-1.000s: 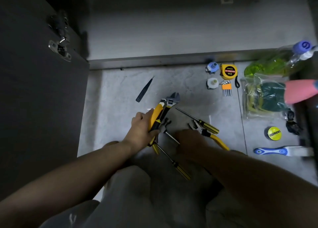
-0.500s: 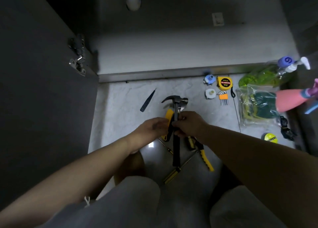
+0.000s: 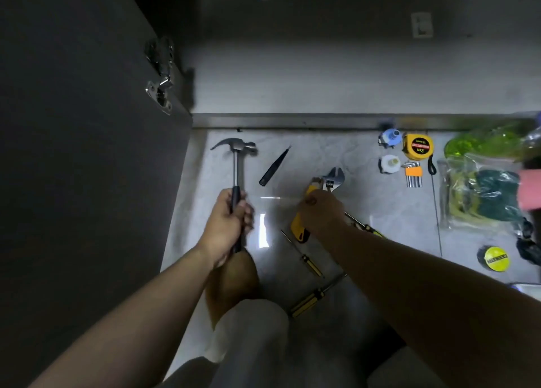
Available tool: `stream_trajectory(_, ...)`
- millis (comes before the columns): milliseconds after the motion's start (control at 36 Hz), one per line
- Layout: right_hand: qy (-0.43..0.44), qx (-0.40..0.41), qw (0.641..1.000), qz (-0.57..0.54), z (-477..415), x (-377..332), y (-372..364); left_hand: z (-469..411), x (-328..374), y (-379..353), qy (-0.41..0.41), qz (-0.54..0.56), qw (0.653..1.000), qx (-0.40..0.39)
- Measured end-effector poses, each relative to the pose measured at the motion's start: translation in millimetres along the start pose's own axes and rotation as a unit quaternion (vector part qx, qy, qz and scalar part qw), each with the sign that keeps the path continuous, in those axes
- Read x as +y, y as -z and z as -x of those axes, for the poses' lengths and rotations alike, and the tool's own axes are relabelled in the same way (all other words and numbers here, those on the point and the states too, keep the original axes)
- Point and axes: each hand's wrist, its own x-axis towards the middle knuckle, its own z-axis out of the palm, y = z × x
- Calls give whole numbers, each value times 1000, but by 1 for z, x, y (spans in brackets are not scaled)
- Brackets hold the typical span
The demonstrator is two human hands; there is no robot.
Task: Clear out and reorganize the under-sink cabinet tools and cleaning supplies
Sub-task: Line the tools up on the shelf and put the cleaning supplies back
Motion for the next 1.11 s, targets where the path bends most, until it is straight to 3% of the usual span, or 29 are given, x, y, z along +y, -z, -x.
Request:
stream_trajectory(56, -21, 32, 999, 12, 1, 14, 2, -4, 2, 8, -9, -20, 999, 46)
stream_trajectory(139, -19, 12, 999, 32, -15, 14, -32, -27, -6, 45, -11, -74, 990, 121)
stream_trajectory(389, -27, 73, 990, 117, -20, 24, -13, -38, -11, 36, -48, -173, 978, 101)
stream_trajectory(583, -32, 110, 979, 172, -19, 21, -10, -54, -20, 41, -71, -246, 955, 150)
stream_trajectory(694, -50, 114, 970, 210, -22, 17, -7, -61, -18, 39, -103, -317, 923, 190)
stream_trajectory(944, -78, 80, 985, 130, -22, 22, 0, -71, -4, 31, -60, -406, 895, 175)
stream_trajectory(1111, -59, 79, 989, 112, -23, 26, 6, -75, -1, 27, -75, -422, 884, 188)
